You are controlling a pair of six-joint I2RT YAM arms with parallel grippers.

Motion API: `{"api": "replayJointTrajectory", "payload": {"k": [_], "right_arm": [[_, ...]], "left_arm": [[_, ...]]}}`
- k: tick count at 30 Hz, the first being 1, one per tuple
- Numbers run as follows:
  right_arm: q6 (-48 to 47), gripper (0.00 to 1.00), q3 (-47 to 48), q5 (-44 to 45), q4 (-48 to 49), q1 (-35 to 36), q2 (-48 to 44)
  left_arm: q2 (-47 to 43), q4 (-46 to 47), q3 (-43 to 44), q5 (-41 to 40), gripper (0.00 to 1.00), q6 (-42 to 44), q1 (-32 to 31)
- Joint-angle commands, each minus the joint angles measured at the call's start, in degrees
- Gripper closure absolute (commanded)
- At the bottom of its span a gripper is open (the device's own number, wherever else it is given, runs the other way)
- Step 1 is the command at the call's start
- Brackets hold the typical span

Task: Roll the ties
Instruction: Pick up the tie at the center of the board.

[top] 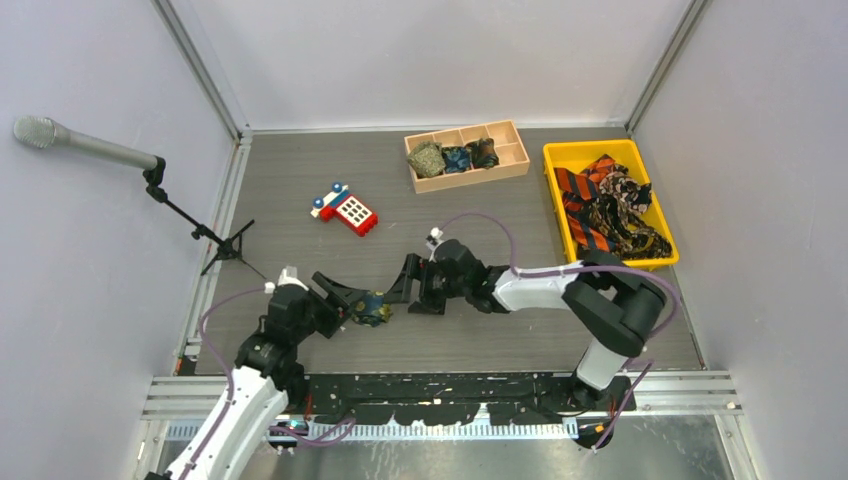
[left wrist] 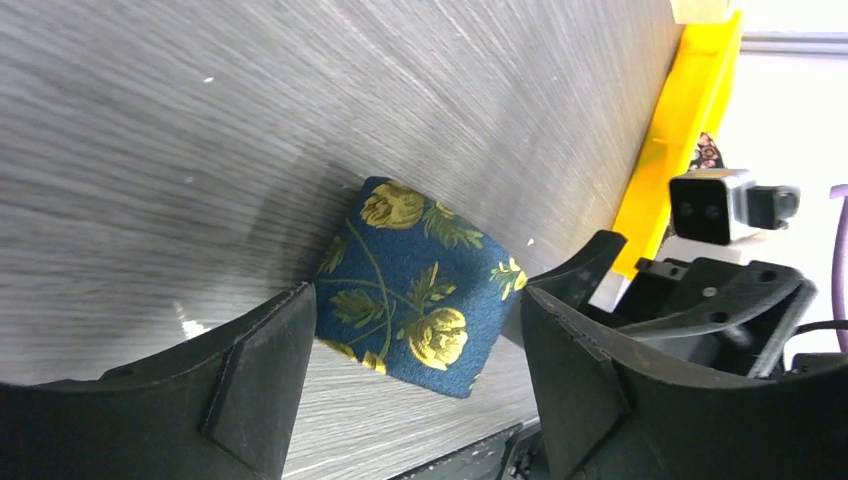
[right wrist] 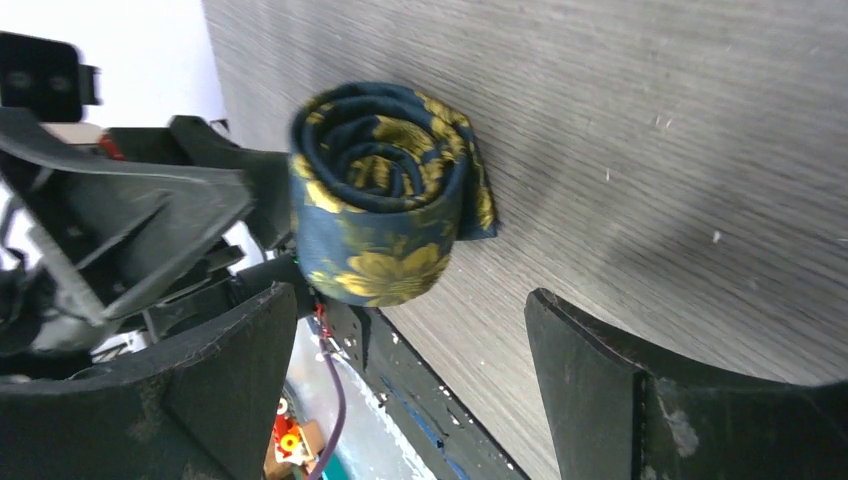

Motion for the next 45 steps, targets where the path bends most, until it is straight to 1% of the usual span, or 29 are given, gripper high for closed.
{"api": "replayJointTrajectory", "payload": {"k": [1,4,6,8,14,17,20,25,29,32,34,38,42,45], "right_arm": [[3.46,0.12,1.92,2.26,7.28,2.82,4.89],[4.83,0.12,2.38,1.98,9.62,3.66,7.31],[5.21,0.12,2.85,1.92,10.4,4.0,8.36],[5.4,0.11,3.27,1.84,10.82,4.43,9.13],[6.67,0.12,3.59,3.72,11.25,4.85,10.4],[7.05,0.16,3.34,5.04,11.3,4.98,10.99],[7.47,0.24,3.6,5.34,11.83,5.16,12.04],[8.2,0.31,4.29,4.67,13.2,5.3,14.0],[8.17,0.32,4.76,4.44,13.34,5.36,14.97],[8.29,0.32,5.18,4.25,13.48,5.32,15.57],[8.31,0.32,5.34,4.16,13.52,5.26,15.91],[7.97,0.33,5.69,4.02,13.37,5.13,16.46],[7.56,0.38,5.6,3.81,13.28,4.58,16.78],[7.29,0.43,5.6,3.43,13.35,4.21,17.15]], "left_arm": [[-3.74,-9.41,3.11,-4.36,0.23,3.7,0.18],[-4.95,-11.96,4.89,-5.52,0.26,7.85,0.21],[-4.66,-12.61,5.53,-5.74,0.29,10.8,0.21],[-3.63,-13.3,5.81,-5.89,0.29,12.85,0.21],[1.1,-7.96,5.96,-1.92,0.22,20.05,0.21],[3.72,-5.38,6.57,-1.09,0.18,23.54,0.26],[6.58,-2.84,7.06,0.17,0.17,25.67,0.29],[7.64,-0.68,7.84,0.65,0.16,26.95,0.23],[6.62,-0.44,7.3,-0.03,0.12,27.02,0.29],[6.82,0.86,6.12,-0.07,0.12,26.68,0.29],[7.35,2.49,5.33,0.2,0.13,26.33,0.37],[9.75,8.93,3.74,2.35,0.14,26.61,0.38],[13.45,11.49,3.52,4.53,0.16,27.14,0.8],[15.4,14.24,2.46,6.76,0.18,25.63,1.2]]}}
